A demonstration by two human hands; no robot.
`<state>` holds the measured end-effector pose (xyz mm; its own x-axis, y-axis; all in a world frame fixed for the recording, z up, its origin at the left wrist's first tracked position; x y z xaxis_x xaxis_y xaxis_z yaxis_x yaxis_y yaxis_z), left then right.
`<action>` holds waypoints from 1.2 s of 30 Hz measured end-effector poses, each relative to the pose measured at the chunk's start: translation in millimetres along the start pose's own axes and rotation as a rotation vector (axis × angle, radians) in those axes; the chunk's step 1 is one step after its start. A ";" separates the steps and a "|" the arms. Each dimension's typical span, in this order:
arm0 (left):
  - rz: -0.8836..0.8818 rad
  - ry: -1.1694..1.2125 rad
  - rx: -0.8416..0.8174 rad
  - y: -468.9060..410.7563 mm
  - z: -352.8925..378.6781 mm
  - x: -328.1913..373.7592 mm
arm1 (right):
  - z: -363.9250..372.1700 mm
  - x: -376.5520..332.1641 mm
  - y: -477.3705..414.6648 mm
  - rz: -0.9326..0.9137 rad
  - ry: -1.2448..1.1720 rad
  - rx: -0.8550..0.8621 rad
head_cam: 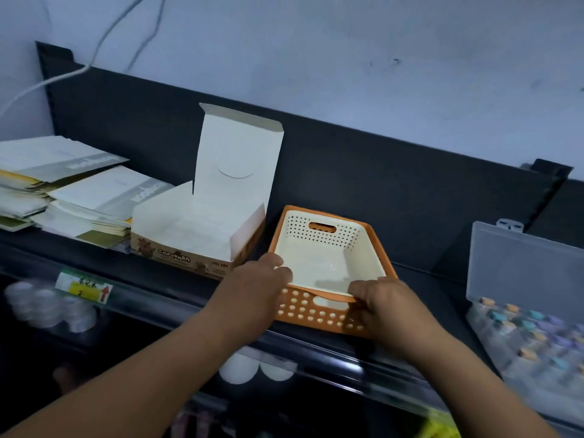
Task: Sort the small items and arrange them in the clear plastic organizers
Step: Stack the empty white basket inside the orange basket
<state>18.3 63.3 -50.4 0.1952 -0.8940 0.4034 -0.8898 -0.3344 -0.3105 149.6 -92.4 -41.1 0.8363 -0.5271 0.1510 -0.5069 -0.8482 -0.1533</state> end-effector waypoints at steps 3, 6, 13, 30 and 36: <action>0.060 0.072 0.023 -2.3 8.6 12.2 | -4.7 11.4 13.0 0.024 0.021 -0.002; 0.123 0.099 0.027 -4.7 16.4 20.0 | -2.7 20.9 23.1 0.045 0.025 -0.014; 0.146 0.108 0.050 -9.3 13.9 15.1 | -2.2 16.0 20.3 0.067 -0.011 0.004; 0.151 -0.027 -0.013 -10.9 5.7 -13.4 | -7.7 -19.7 17.5 0.101 0.070 -0.045; 0.180 -0.200 0.062 -19.0 -5.7 -19.5 | -34.4 -41.5 16.9 0.103 -0.011 -0.028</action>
<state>29.1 88.7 -47.4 0.1190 -0.9797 0.1611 -0.8918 -0.1768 -0.4164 99.2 -86.7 -16.4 0.7814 -0.6113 0.1254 -0.5960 -0.7907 -0.1400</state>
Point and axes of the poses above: each hand's wrist, its own y-axis away from the middle knuckle, its own z-axis out of the palm, x = y × z, the point moved 4 cm from there along -y, towards the middle knuckle, and after that the axes turned 10 degrees about y, right-handed, at the moved point
